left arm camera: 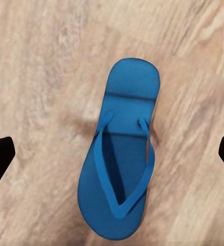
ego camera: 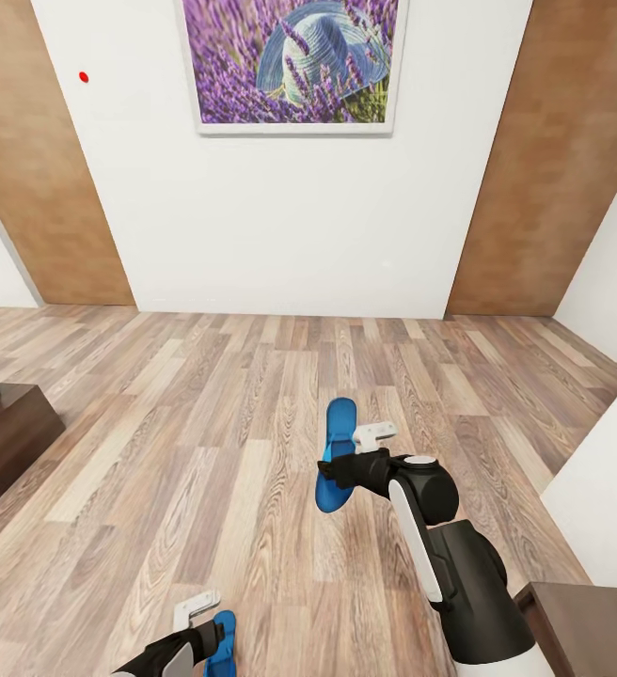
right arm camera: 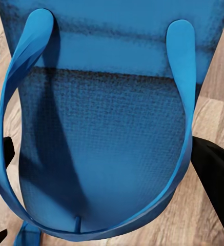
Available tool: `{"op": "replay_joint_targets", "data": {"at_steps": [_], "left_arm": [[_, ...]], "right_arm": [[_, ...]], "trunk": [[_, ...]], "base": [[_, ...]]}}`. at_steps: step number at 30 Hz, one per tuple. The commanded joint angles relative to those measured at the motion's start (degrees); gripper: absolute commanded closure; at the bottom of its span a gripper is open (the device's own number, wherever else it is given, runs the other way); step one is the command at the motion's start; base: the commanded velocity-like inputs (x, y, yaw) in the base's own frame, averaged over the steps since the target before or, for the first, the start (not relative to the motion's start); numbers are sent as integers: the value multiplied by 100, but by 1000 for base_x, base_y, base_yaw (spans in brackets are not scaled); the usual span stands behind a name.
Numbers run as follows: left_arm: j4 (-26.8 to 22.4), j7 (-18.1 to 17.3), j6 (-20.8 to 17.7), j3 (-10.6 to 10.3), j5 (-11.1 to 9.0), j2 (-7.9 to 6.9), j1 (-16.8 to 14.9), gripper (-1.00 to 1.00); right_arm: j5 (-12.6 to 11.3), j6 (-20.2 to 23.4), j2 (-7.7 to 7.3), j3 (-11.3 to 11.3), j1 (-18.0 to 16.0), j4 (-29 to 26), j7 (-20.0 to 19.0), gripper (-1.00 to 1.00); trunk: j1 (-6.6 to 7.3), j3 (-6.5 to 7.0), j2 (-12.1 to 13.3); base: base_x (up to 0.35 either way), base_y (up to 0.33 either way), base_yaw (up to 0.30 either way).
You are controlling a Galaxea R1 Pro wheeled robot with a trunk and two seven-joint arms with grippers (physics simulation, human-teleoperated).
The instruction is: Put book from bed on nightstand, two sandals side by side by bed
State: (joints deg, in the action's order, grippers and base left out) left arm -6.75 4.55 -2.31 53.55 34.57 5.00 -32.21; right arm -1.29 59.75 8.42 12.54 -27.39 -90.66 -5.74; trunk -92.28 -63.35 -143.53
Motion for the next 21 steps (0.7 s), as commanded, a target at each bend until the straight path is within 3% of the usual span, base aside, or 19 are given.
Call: {"op": "replay_joint_targets", "data": {"at_steps": [1,9,21], "left_arm": [[-15,9,-24,24,40,5,-3,-100],[-19,16,-24,24,41,2,-5,-100],[-55,16,-15,24,41,4,-98,-100]], "right_arm": [[-12,25,1,-2,-3,-4,-7,100],[-12,25,1,2,-3,-4,-7,100],[-12,25,1,3,-3,1,-13,100]], "trunk": [[1,-5,-2],[-17,-160,-11],[-17,-160,-11]], "base": [[0,0,0],[0,0,0],[0,0,0]]}}
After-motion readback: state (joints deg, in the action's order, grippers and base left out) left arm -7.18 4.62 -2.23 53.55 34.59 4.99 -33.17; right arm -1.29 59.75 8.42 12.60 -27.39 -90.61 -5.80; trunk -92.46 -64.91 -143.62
